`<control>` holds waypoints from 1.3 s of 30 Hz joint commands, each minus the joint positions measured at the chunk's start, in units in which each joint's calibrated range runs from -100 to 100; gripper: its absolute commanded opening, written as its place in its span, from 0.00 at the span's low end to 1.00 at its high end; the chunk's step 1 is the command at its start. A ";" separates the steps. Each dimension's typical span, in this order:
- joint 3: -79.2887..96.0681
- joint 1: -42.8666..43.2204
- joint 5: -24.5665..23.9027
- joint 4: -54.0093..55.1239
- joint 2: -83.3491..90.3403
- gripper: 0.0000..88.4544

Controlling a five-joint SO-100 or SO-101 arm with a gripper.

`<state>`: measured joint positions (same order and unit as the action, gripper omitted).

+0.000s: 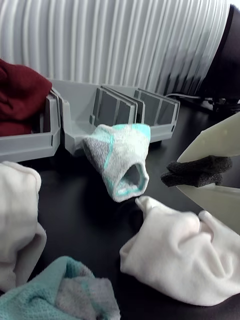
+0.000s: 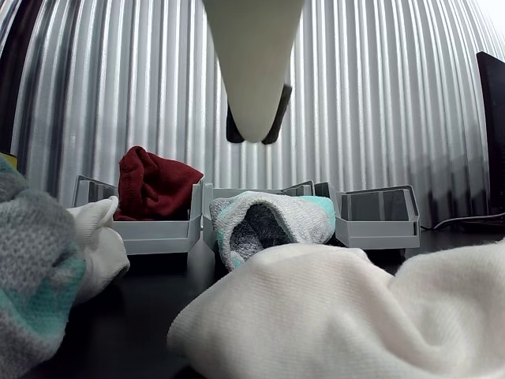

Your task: Put the sock in the container

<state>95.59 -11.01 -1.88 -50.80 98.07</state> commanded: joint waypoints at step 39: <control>-0.18 0.50 -0.15 1.10 0.34 0.02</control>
<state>95.68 -11.01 -1.93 -50.80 98.07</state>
